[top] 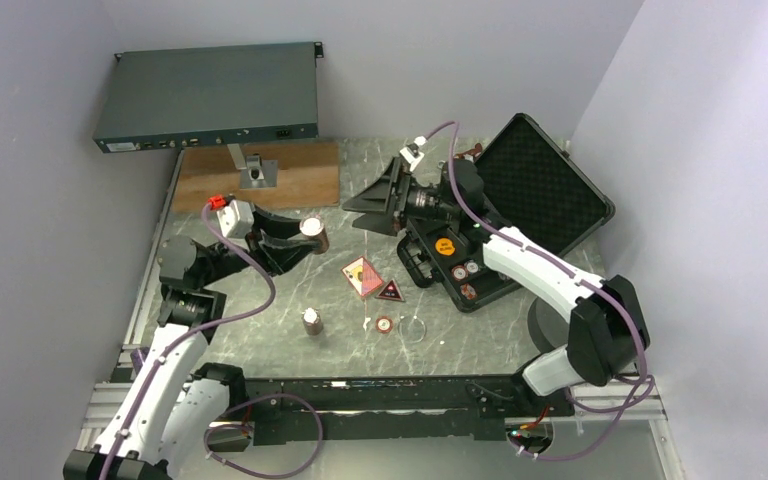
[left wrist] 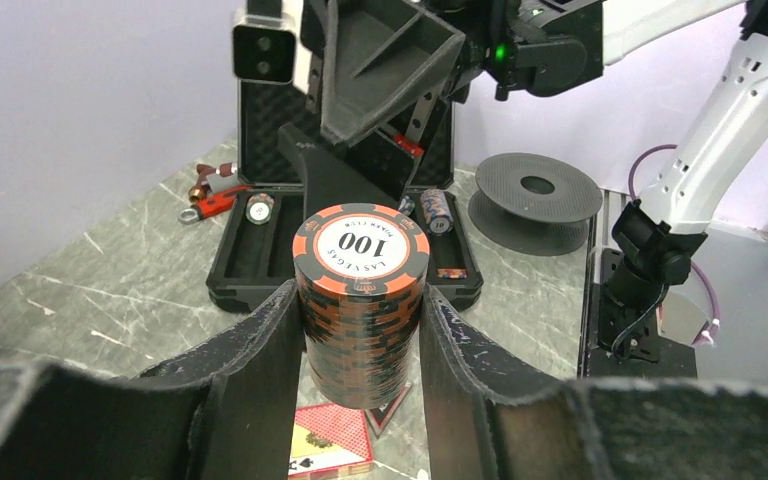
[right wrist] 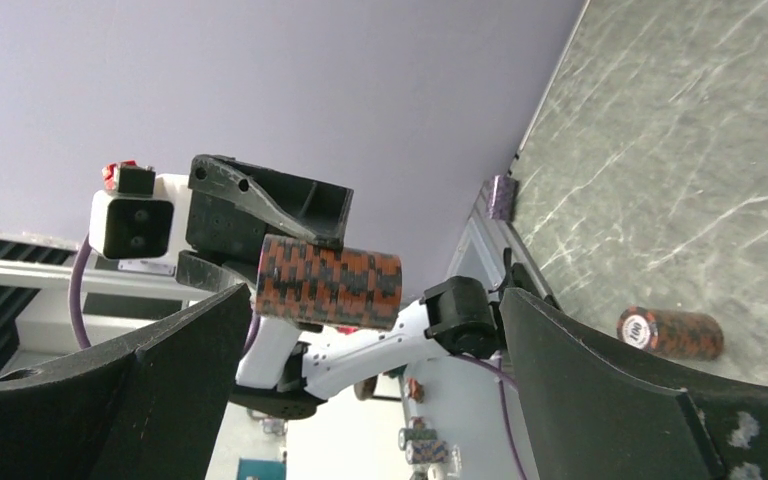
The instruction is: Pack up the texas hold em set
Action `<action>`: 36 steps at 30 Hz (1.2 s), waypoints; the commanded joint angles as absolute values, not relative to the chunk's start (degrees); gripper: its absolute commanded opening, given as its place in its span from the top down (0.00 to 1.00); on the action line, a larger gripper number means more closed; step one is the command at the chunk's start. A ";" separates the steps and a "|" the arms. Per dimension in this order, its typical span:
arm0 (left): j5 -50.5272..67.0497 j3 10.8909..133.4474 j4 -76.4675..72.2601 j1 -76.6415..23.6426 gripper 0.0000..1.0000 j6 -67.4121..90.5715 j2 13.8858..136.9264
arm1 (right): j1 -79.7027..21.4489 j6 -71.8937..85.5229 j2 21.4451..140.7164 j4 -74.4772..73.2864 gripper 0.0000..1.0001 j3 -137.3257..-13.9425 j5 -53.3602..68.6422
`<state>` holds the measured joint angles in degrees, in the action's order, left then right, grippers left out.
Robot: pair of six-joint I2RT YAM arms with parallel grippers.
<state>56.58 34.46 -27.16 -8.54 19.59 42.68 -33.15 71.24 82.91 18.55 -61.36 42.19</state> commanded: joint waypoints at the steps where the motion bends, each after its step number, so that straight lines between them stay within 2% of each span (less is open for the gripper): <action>1: 54.44 34.83 -33.81 -9.67 1.00 18.42 39.70 | -35.28 72.76 85.24 21.55 0.00 -65.49 44.68; 10: 50.92 33.09 -31.42 -12.38 1.00 15.41 36.12 | -39.05 70.77 86.94 21.23 0.00 -68.73 46.22; 15: 50.44 32.85 -31.44 -12.57 1.00 15.04 35.83 | -40.28 67.04 85.83 16.19 0.00 -70.62 44.66; 29: 49.89 32.33 -31.44 -12.72 1.00 14.56 35.46 | -42.11 68.41 84.75 17.50 0.00 -70.09 45.23; 36: 49.23 32.04 -31.33 -12.91 1.00 14.07 35.13 | -43.05 68.59 84.52 17.20 0.05 -70.65 45.63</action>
<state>51.03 31.38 -26.65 -12.58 15.51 36.51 -42.48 68.16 87.20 15.92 -68.42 44.91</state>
